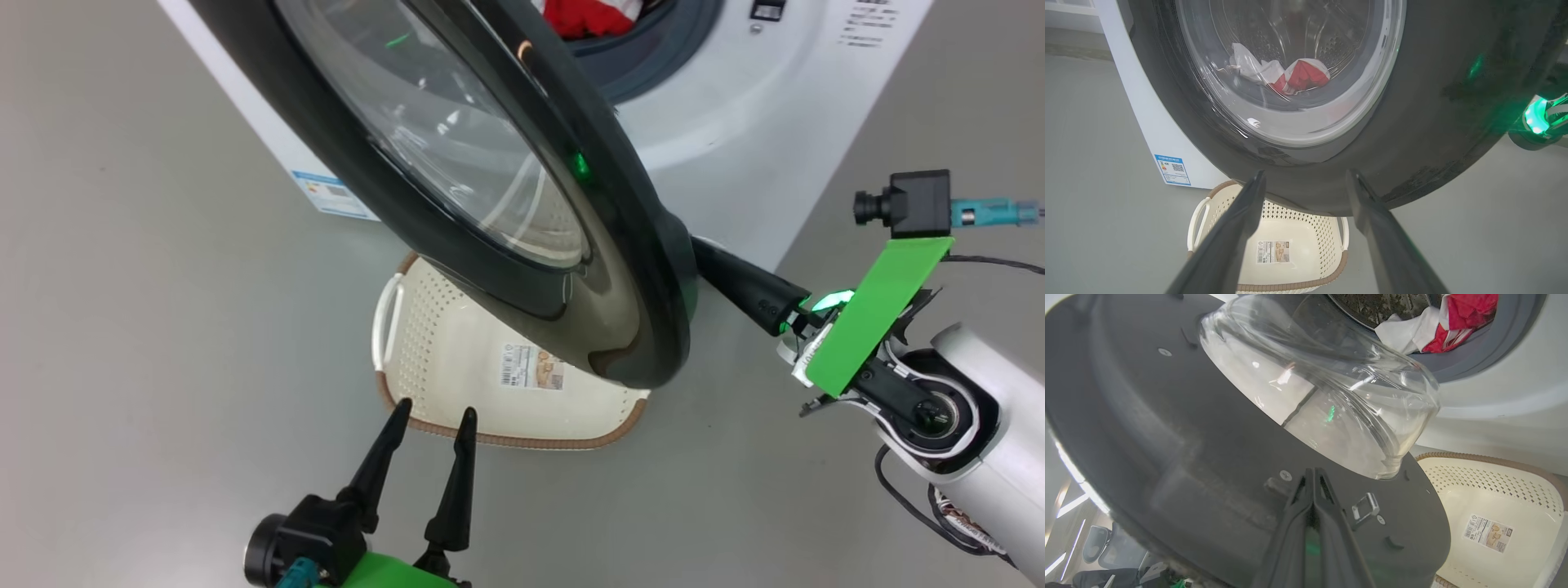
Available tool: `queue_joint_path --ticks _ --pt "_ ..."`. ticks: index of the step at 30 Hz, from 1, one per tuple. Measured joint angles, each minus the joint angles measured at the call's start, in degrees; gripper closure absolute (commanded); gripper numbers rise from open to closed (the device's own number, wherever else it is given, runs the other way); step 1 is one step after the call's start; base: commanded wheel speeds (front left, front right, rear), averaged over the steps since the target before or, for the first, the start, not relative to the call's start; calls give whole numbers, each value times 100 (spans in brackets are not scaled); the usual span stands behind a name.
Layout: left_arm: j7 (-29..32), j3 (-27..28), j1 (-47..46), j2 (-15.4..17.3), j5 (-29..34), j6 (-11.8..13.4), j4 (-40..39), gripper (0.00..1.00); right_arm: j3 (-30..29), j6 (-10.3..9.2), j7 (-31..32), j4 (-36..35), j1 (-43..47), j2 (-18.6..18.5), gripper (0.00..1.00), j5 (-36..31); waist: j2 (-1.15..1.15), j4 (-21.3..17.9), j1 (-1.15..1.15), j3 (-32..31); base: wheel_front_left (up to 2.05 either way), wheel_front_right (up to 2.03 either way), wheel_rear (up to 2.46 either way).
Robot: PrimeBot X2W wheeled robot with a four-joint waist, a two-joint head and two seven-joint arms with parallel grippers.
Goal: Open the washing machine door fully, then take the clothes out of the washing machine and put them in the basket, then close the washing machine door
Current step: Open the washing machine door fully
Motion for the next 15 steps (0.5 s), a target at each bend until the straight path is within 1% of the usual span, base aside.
queue_joint_path --ticks 3,8,12,15 --pt "0 -29 0 0 -35 31 -18 0 -68 -2 327 -7 14 -10 100 168 0 92 0 1 0 0 0" --pt "0 -47 2 0 -71 71 -64 0 -229 -22 722 -119 181 34 100 205 0 241 0 -54 0 0 0" --pt "0 -35 16 0 -90 149 -97 0 -297 -22 900 -224 378 178 100 171 0 366 0 -123 0 0 0" --pt "0 -33 73 0 -92 151 -107 0 -335 -22 1071 -256 533 313 100 119 0 506 0 -191 0 0 0"
